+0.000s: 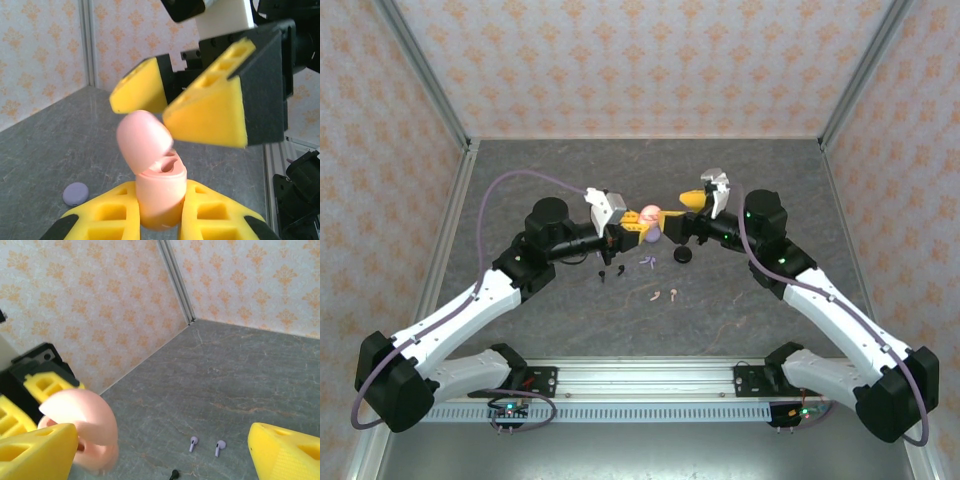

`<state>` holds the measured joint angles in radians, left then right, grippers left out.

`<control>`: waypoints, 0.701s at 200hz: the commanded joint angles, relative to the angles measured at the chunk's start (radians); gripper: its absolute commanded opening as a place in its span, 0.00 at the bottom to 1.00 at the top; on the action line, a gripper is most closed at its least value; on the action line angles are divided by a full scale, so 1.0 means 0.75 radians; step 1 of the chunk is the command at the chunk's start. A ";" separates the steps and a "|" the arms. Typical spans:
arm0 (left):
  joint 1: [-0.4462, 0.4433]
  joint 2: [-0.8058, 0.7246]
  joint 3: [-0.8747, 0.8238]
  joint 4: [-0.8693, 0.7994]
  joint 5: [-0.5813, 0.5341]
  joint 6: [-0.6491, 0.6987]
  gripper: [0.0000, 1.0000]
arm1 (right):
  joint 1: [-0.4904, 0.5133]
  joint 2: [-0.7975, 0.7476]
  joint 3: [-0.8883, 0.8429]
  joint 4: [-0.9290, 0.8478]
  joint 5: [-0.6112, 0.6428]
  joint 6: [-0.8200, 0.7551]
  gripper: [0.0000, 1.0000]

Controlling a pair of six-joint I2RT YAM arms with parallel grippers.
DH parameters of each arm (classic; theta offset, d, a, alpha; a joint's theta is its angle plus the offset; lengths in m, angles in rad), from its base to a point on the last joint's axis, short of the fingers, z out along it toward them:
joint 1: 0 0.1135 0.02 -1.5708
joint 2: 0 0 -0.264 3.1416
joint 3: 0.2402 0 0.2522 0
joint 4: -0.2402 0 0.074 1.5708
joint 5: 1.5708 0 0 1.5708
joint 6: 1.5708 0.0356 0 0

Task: Insert the wireless bluetooth earbuds into the charging case

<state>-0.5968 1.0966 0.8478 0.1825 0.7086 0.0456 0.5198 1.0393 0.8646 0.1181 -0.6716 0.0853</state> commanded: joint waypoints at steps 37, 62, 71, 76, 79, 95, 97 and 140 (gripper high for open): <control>-0.046 -0.033 -0.005 -0.001 -0.021 0.090 0.00 | -0.006 0.001 0.096 -0.063 0.002 -0.016 0.88; -0.047 -0.059 -0.039 0.012 -0.059 0.113 0.00 | -0.008 -0.109 0.061 -0.108 0.022 -0.012 0.89; -0.047 -0.070 -0.052 0.010 -0.070 0.119 0.00 | -0.010 -0.151 0.051 -0.146 0.033 -0.005 0.89; -0.047 -0.076 -0.058 0.010 -0.075 0.121 0.00 | -0.011 -0.171 0.044 -0.164 0.039 0.003 0.89; -0.047 -0.080 -0.063 0.009 -0.079 0.123 0.00 | -0.012 -0.179 0.040 -0.176 0.042 0.007 0.89; -0.045 -0.110 -0.086 0.001 -0.110 0.136 0.00 | -0.012 -0.231 0.011 -0.241 0.055 0.036 0.88; -0.047 -0.116 -0.092 0.001 -0.114 0.138 0.00 | -0.012 -0.234 0.007 -0.255 0.059 0.039 0.88; -0.040 -0.257 -0.204 0.022 -0.212 0.186 0.00 | -0.012 -0.185 -0.091 -0.522 0.175 0.146 0.67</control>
<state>-0.6220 0.9699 0.7315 0.1711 0.6121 0.1406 0.5140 0.8509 0.8532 -0.1120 -0.6029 0.1333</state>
